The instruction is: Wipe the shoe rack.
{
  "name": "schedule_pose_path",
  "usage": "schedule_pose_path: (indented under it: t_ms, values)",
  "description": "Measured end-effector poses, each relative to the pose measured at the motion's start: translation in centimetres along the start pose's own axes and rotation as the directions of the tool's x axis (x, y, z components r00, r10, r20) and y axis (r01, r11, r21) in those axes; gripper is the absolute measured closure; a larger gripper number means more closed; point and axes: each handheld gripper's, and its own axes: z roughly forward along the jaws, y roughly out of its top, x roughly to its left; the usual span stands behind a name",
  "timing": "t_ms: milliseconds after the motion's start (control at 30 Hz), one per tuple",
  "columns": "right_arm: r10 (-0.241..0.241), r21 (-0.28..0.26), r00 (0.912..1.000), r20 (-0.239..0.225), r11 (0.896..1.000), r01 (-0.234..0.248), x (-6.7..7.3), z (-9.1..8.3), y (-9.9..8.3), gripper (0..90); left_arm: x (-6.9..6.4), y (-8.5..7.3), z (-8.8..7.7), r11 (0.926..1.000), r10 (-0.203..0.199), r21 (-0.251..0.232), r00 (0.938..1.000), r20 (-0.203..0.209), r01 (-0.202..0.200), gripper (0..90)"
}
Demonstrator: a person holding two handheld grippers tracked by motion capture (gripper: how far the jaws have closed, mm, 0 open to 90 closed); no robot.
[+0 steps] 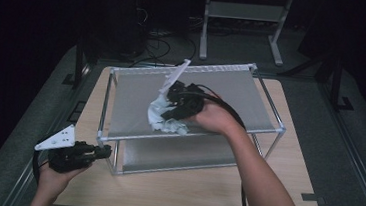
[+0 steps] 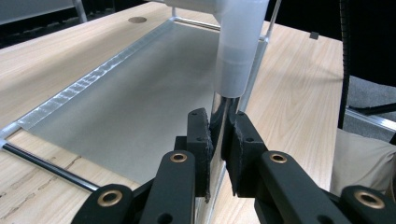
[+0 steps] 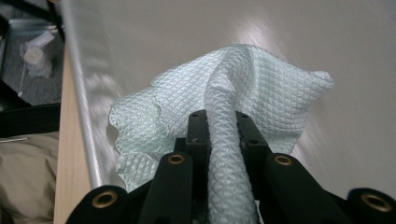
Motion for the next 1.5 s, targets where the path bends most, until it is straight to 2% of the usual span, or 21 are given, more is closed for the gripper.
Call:
schedule_pose_path:
  t_ms: [33, 100, 333, 400, 533, 600, 700, 767, 933, 967, 1033, 1100, 1233, 1300, 1367, 1500]
  values:
    - [0.020, -0.006, 0.9998, 0.004, 1.000, -0.020, -0.2, -0.3, -0.5, 78.3, 0.0, 0.0, 0.0, 1.0000, 0.003, 0.000, 1.0000, -0.002, -0.003, 80.4]
    - [0.026, -0.011, 0.9996, 0.009, 1.000, -0.026, -0.2, -0.2, -0.6, 78.3, 0.0, 0.0, 0.1, 1.0000, 0.001, 0.000, 1.0000, 0.001, -0.001, 80.4]
    - [-0.050, -0.014, 0.9987, -0.007, 0.999, 0.050, 1.3, 2.6, 3.5, 78.3, 0.1, -0.1, 0.0, 0.9999, -0.007, -0.007, 1.0000, 0.003, 0.007, 80.2]
    - [-0.044, -0.014, 0.9989, -0.019, 0.999, 0.043, 1.0, 2.5, 3.5, 78.3, 0.1, -0.1, -0.1, 1.0000, -0.005, -0.007, 1.0000, 0.006, 0.005, 80.2]
    - [-0.008, 0.000, 0.9999, 0.008, 1.000, 0.008, 0.3, 2.1, 2.9, 78.3, 0.1, -0.1, 0.0, 1.0000, -0.003, -0.007, 1.0000, 0.009, 0.003, 80.3]
    - [-0.026, 0.000, 0.9995, 0.019, 1.000, 0.026, 0.8, 2.7, 3.6, 78.3, 0.1, -0.1, 0.0, 1.0000, -0.004, -0.007, 0.9999, 0.010, 0.004, 80.3]
    - [-0.042, -0.011, 0.9991, -0.008, 0.999, 0.042, 1.4, 3.7, 5.1, 78.3, 0.0, 0.0, -0.1, 1.0000, 0.000, 0.000, 1.0000, 0.003, 0.000, 80.3]
    - [-0.053, -0.011, 0.9985, -0.009, 0.999, 0.053, 1.5, 4.0, 5.5, 78.3, 0.2, -0.2, -0.2, 1.0000, -0.005, -0.005, 0.9999, 0.012, 0.006, 80.2]
    - [-0.031, 0.007, 0.9995, -0.010, 0.999, 0.031, 0.6, 2.7, 3.9, 78.3, 0.2, -0.2, -0.1, 1.0000, -0.006, -0.007, 0.9999, 0.009, 0.007, 80.2]
    - [0.001, 0.012, 1.0000, 0.009, 1.000, -0.001, -0.3, 1.8, 2.5, 78.3, 0.1, -0.1, -0.1, 1.0000, 0.000, -0.001, 1.0000, 0.007, 0.000, 80.3]
    - [0.034, 0.001, 0.9994, 0.009, 0.999, -0.034, -0.8, 1.2, 1.6, 78.3, 0.0, 0.1, 0.1, 1.0000, 0.002, 0.001, 0.9999, 0.014, -0.002, 80.3]
    - [0.029, -0.004, 0.9995, 0.015, 1.000, -0.029, -0.6, 1.5, 1.7, 78.3, 0.0, 0.1, 0.3, 1.0000, -0.002, -0.003, 0.9998, 0.019, 0.002, 80.3]
    - [-0.012, -0.017, 0.9999, -0.006, 1.000, 0.012, 0.2, 2.6, 3.1, 78.3, 0.0, 0.1, 0.1, 1.0000, 0.003, 0.003, 0.9999, 0.013, -0.003, 80.3]
    - [-0.018, -0.019, 0.9997, -0.017, 1.000, 0.017, 0.3, 2.4, 3.1, 78.3, 0.1, 0.0, -0.1, 1.0000, 0.004, 0.005, 1.0000, 0.009, -0.004, 80.4]
    - [-0.021, 0.002, 0.9997, -0.014, 1.000, 0.021, 0.0, 1.8, 2.4, 78.3, 0.2, -0.2, -0.3, 1.0000, 0.000, 0.001, 0.9999, 0.011, 0.000, 80.3]
    - [0.027, 0.015, 0.9996, 0.007, 1.000, -0.027, -1.1, -0.3, -0.4, 78.3, 0.2, -0.2, -0.4, 1.0000, -0.005, -0.003, 1.0000, 0.004, 0.005, 80.3]
